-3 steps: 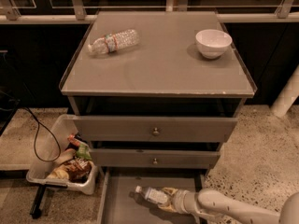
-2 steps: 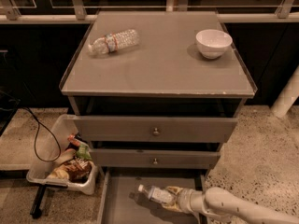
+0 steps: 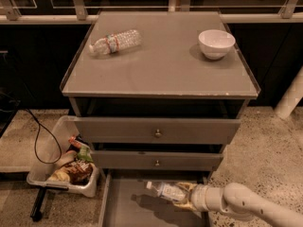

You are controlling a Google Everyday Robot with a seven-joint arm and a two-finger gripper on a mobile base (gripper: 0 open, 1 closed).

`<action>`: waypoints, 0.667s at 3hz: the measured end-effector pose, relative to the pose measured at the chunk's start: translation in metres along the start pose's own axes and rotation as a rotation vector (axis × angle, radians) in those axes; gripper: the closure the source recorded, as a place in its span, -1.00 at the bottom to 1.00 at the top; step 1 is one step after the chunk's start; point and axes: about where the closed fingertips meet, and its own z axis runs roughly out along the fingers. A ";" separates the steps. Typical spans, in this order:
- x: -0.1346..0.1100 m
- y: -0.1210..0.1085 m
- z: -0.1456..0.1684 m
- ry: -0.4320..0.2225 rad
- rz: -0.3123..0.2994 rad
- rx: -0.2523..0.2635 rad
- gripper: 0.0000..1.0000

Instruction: Pick blue plastic bottle from bottom drawer and place on counter

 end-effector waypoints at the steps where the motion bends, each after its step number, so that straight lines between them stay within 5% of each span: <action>1: -0.023 -0.015 -0.044 -0.007 -0.040 0.001 1.00; 2: -0.023 -0.015 -0.044 -0.007 -0.040 0.001 1.00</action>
Offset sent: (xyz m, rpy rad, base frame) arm -0.0003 -0.0146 0.0343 -0.0047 -0.0236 0.0124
